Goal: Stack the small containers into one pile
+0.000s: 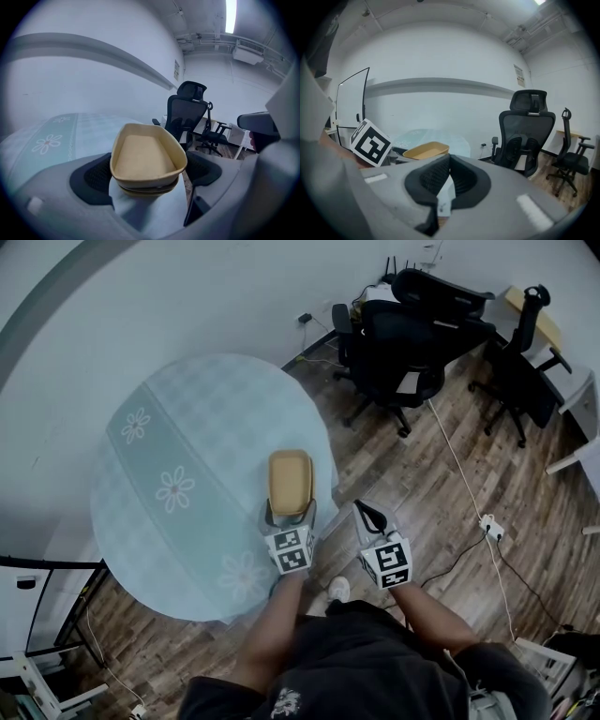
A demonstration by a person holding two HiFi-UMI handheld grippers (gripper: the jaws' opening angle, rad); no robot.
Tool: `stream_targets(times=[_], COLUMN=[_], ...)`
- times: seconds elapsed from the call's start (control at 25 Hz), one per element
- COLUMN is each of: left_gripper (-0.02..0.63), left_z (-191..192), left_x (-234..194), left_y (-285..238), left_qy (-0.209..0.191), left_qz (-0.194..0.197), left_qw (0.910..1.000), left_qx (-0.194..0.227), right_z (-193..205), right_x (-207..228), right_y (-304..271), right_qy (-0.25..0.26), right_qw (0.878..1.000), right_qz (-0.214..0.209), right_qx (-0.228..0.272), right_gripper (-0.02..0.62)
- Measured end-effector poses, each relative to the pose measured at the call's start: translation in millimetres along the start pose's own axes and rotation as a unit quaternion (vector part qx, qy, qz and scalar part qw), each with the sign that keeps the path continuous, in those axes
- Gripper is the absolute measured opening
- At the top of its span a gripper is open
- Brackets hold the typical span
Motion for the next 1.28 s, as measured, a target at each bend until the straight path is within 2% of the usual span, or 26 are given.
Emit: stream_targets(times=[0.2, 0.52, 0.76, 1.08, 1.28], left_gripper=[0.497, 0.502, 0.505, 0.505, 0.502], left_z=[4, 18, 25, 26, 23], left_x=[3, 4, 0, 2, 4], left_y=[-6, -13, -11, 9, 23], left_qy=[-0.007, -0.017, -0.009, -0.008, -0.023], left_qz=[0.005, 0.01, 0.022, 0.019, 0.012], left_qw=[1.0, 0.9994, 0.9983, 0.9988, 0.999], left_qx=[-0.001, -0.028, -0.054, -0.044, -0.037], right_z=[5, 7, 8, 6, 7], right_x=[5, 5, 1, -5, -10], right_y=[1, 0, 2, 5, 7], right_qy=[0.001, -0.004, -0.004, -0.008, -0.013], right_qw=[1.0, 1.0, 1.0, 1.0, 1.0], right_qz=[0.002, -0.004, -0.008, -0.011, -0.013], right_qx=[-0.005, -0.007, -0.005, -0.002, 0.004], right_gripper=[0.002, 0.002, 0.002, 0.002, 0.002])
Point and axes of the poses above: the fingertips, and each gripper's own axes: y backward along the fingers, x to its right, z out of its underside, the point moved 9 cm from there along y, backward along the fingers, and after that the axes turned 1 degree about y, right-handed, at the moved point
